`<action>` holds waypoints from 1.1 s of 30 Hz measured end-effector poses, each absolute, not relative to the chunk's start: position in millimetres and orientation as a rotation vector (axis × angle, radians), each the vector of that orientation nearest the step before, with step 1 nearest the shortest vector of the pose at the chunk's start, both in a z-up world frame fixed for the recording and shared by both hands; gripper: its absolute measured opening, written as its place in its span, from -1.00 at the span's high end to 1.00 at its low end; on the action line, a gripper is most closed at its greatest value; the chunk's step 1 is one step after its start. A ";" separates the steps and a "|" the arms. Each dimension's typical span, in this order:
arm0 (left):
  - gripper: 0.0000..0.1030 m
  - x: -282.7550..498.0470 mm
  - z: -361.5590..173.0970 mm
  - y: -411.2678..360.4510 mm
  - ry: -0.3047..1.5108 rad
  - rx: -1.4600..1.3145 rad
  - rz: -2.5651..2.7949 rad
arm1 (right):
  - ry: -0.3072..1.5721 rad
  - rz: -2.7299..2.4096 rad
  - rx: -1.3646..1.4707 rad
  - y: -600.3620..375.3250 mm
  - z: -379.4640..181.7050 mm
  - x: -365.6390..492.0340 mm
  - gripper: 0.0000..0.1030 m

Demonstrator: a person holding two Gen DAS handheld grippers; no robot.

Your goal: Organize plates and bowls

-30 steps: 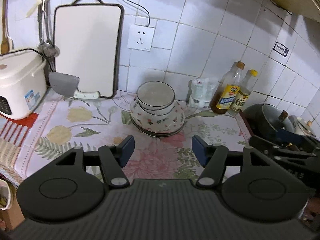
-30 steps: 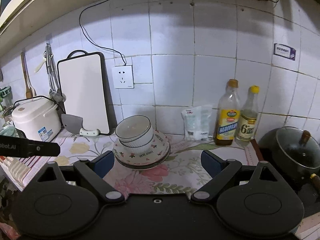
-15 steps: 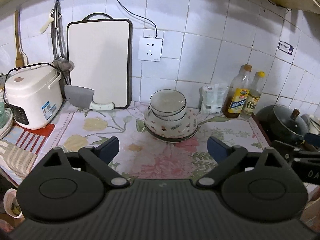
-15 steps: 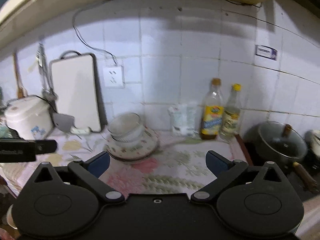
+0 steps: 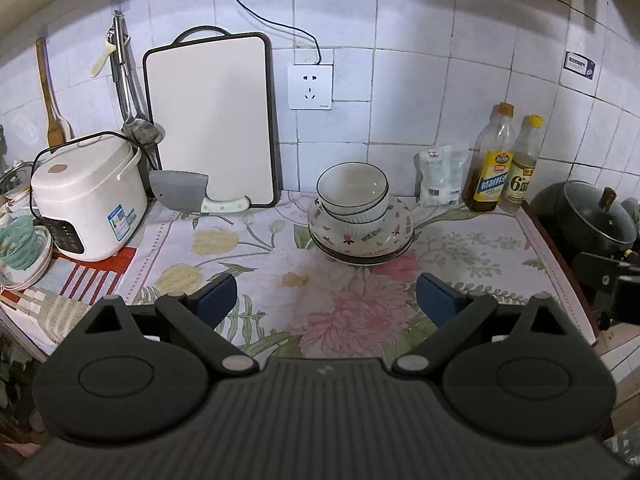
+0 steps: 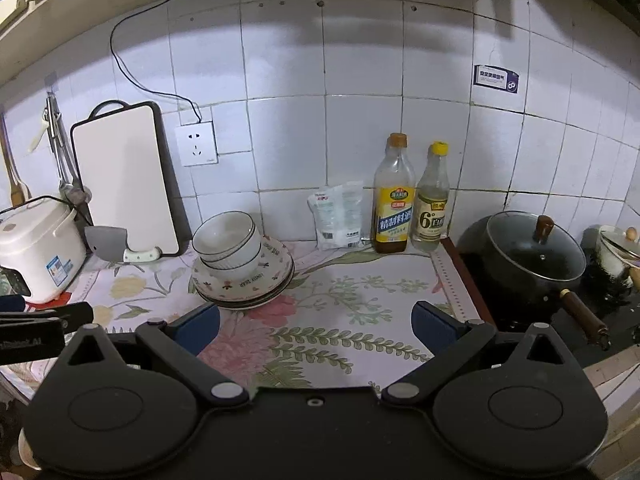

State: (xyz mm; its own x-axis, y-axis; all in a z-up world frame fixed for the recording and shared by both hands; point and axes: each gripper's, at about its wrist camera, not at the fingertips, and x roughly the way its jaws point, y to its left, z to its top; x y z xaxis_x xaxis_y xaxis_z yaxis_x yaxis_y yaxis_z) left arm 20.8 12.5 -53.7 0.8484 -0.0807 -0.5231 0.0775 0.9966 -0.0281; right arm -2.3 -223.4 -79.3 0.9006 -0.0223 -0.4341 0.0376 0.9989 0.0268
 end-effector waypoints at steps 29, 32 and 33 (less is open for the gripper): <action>-0.89 14.3 -64.3 11.2 0.490 0.000 -0.065 | 0.323 -0.053 -0.042 -208.3 -91.4 -15.1 -1.00; -0.89 12.9 -66.7 10.5 0.487 0.001 -0.060 | 0.318 -0.051 -0.055 -208.3 -94.5 -13.9 -1.00; -0.89 12.6 -68.0 10.4 0.486 0.002 -0.056 | 0.318 -0.052 -0.060 -208.1 -95.7 -13.1 -1.00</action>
